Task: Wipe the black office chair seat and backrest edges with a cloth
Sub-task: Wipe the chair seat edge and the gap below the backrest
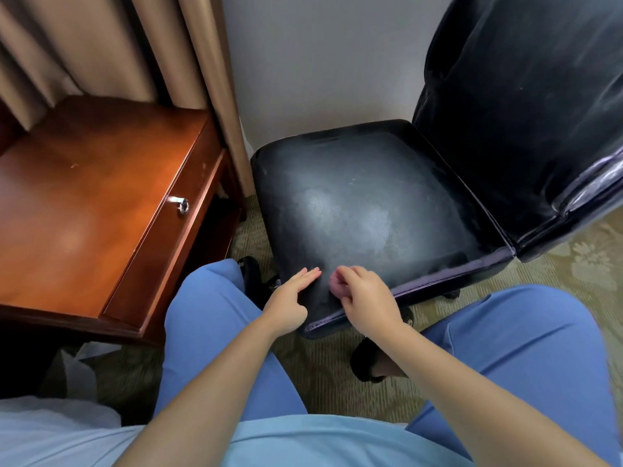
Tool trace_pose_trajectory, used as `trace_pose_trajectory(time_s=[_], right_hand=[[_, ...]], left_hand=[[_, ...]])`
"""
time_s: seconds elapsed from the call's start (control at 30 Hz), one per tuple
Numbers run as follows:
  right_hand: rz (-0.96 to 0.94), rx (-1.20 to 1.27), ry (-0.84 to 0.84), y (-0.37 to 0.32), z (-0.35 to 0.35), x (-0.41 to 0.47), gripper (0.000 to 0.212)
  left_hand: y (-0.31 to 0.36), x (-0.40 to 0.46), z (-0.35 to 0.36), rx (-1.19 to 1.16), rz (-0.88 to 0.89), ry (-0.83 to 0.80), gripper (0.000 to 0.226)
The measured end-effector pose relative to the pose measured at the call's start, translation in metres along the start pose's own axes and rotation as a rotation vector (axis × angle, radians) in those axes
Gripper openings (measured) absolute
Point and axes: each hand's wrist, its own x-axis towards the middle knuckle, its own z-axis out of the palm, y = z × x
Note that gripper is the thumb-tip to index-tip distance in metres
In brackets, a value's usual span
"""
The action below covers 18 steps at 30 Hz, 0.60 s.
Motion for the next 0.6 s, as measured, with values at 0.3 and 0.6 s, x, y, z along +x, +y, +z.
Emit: trace_pose_trajectory(time_s=[0.3,0.6], right_hand=[[-0.059,-0.029,0.101,0.008,0.000,-0.026,0.034],[-0.284,-0.084,0.046,0.012,0.010,-0.044,0.036]], left_hand=[[0.001,-0.008,0.011,0.119,0.101,-0.095,0.095],[-0.005,-0.006,0.016,0.284,0.196,-0.092,0.092]])
